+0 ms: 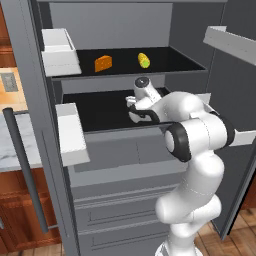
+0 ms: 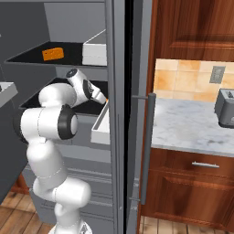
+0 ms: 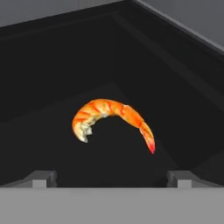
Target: Take the cheese, shrimp, and corn from the fridge and place them on the plate on the dining counter to create an appetizer plate.
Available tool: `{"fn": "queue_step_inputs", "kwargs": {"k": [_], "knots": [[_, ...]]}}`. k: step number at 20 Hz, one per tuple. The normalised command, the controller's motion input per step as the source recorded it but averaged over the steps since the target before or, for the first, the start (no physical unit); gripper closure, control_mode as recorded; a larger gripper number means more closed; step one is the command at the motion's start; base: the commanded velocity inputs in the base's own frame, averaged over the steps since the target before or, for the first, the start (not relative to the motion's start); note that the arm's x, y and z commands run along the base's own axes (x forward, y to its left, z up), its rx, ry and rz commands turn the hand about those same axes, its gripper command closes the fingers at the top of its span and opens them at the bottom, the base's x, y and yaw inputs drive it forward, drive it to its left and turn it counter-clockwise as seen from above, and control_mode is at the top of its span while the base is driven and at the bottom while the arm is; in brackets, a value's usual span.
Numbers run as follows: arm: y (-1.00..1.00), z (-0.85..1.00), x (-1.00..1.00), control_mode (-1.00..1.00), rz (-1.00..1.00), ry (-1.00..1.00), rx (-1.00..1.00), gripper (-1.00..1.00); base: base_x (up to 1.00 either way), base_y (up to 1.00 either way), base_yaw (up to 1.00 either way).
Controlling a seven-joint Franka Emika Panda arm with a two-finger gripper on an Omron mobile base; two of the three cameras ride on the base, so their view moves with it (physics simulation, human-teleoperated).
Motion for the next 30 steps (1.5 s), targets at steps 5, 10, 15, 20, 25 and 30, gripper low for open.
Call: {"fn": "queue_step_inputs", "kwargs": {"k": [5,10,15,20,25,30], "knots": [[0.00,-0.10,0.37,-1.00,-0.07,-0.03,0.00,-1.00,0.00,0.00,0.00],[0.01,-0.02,0.34,-1.00,-0.07,-0.04,0.00,-1.00,0.00,0.00,0.00],[0.00,0.00,0.39,-1.00,-0.07,0.00,0.00,-1.00,0.00,0.00,0.00],[0.00,-0.10,0.36,-1.00,-0.04,0.00,0.00,-1.00,0.00,0.00,0.00],[0.00,-0.24,0.21,-1.00,-0.03,0.00,0.00,-1.00,0.00,0.00,0.00],[0.00,-0.29,0.06,-1.00,-0.03,0.00,0.00,-1.00,0.00,0.00,0.00]]}}
